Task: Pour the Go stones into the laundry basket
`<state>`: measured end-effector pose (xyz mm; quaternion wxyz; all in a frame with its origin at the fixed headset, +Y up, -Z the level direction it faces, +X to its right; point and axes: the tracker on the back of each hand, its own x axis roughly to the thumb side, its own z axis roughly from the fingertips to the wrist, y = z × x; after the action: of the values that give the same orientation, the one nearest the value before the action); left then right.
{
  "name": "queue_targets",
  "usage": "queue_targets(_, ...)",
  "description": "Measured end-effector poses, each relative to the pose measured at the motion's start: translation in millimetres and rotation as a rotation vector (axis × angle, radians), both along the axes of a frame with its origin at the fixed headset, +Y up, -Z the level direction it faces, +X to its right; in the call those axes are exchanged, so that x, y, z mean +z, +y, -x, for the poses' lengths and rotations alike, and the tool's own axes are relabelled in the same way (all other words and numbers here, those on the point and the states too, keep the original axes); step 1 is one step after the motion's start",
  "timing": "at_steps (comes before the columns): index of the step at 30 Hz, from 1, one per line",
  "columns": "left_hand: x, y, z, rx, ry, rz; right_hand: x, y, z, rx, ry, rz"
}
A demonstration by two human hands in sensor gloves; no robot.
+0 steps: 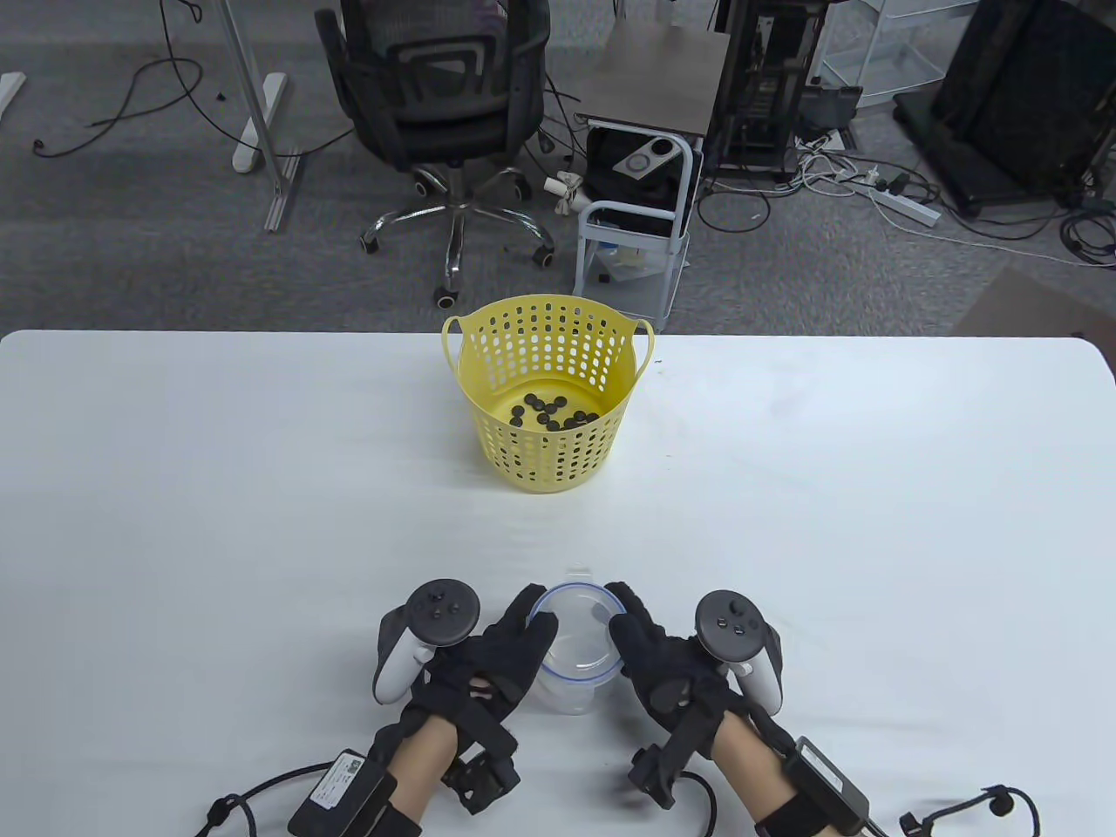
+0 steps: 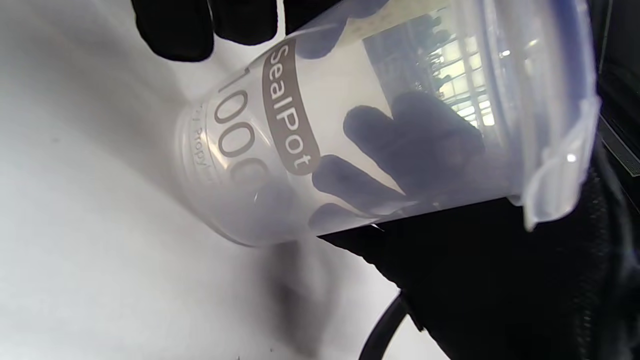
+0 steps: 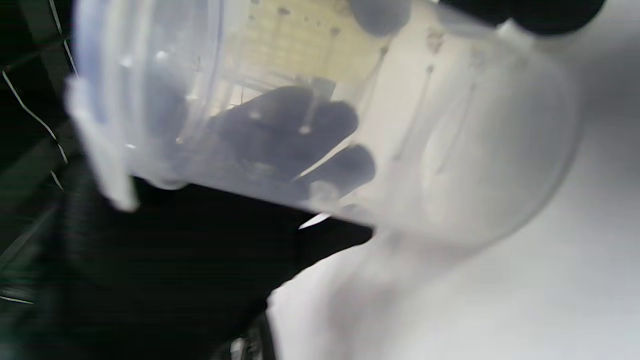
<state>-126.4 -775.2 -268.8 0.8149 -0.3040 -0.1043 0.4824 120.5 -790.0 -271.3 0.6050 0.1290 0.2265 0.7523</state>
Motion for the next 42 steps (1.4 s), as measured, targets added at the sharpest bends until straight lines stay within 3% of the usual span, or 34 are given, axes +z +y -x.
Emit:
queue_targets(5, -0.2, -3.6, 1.2, 0.011, -0.003, -0.014, -0.9, 1.4, -1.6, 0.081, -0.028, -0.070)
queue_targets(7, 0.0, -4.3, 2.4, 0.009, 0.003, -0.068, -0.5, 1.5, -2.8, 0.073, -0.031, -0.062)
queue_targets(12, 2.0, 21.9, 12.8, -0.052, 0.086, -0.230, -2.5, 12.4, -16.4, 0.111, -0.104, -0.135)
queue_targets(15, 7.5, 32.8, 10.7, -0.099, 0.073, -0.283, -9.6, 16.7, -23.1, 0.077, -0.162, -0.136)
queue_targets(25, 16.3, 36.6, -7.8, -0.283, 0.018, -0.292, -22.4, 20.5, -19.5, 0.147, -0.223, -0.141)
queue_targets(34, 9.1, 34.9, 1.9, -0.220, 0.023, -0.211, -17.5, 20.8, -25.7, 0.088, -0.172, -0.075)
queue_targets(42, 1.9, 34.9, 17.1, -0.212, 0.122, -0.222, -11.8, 30.3, -24.8, 0.140, -0.077, -0.159)
